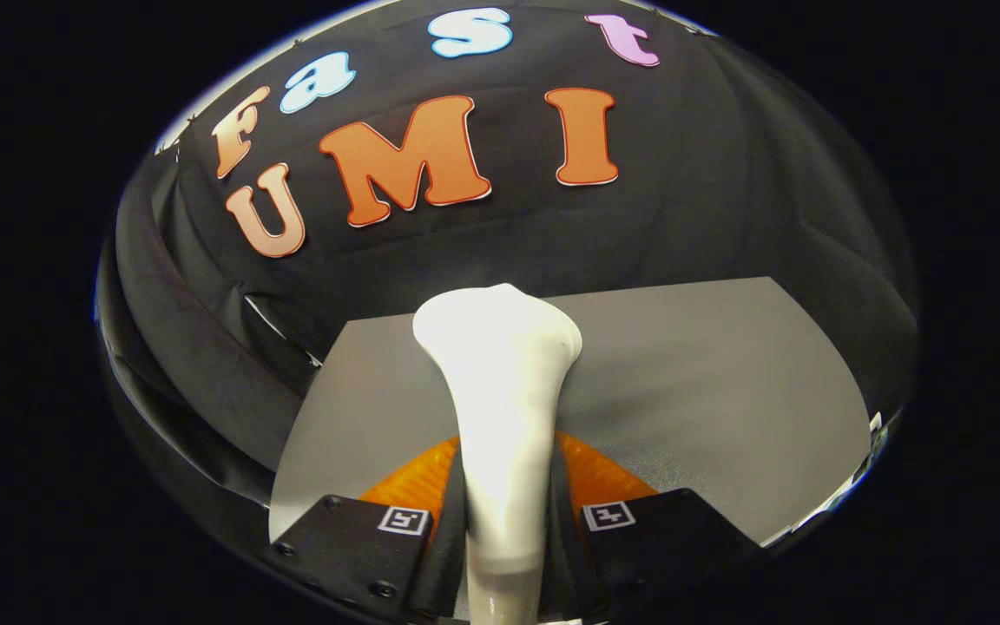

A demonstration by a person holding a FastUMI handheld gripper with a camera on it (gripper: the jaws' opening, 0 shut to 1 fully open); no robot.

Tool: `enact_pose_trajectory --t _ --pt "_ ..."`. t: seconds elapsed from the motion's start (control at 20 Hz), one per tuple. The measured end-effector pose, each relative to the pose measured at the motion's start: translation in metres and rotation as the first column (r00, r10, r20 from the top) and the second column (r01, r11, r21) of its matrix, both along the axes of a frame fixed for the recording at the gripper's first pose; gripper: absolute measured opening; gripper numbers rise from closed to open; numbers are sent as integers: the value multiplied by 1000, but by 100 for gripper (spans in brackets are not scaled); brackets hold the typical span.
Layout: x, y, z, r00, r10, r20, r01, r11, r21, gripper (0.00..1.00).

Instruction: Iron the clothes twice with a garment steamer, once on the left side and once on the right side.

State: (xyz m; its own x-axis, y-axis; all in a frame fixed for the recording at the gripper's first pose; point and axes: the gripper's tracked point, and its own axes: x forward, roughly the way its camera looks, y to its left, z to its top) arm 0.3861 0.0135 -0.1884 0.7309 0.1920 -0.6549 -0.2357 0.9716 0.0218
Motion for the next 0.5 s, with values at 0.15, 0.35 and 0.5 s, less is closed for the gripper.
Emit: enact_pose_trajectory --t 0.15,0.35,0.5 --pt "-6 1 15 999 5 52 -3 1000 -31 50" --pt "-18 1 40 991 -24 129 26 999 -18 50" --pt "-32 -1 58 982 -54 180 58 998 -16 50"
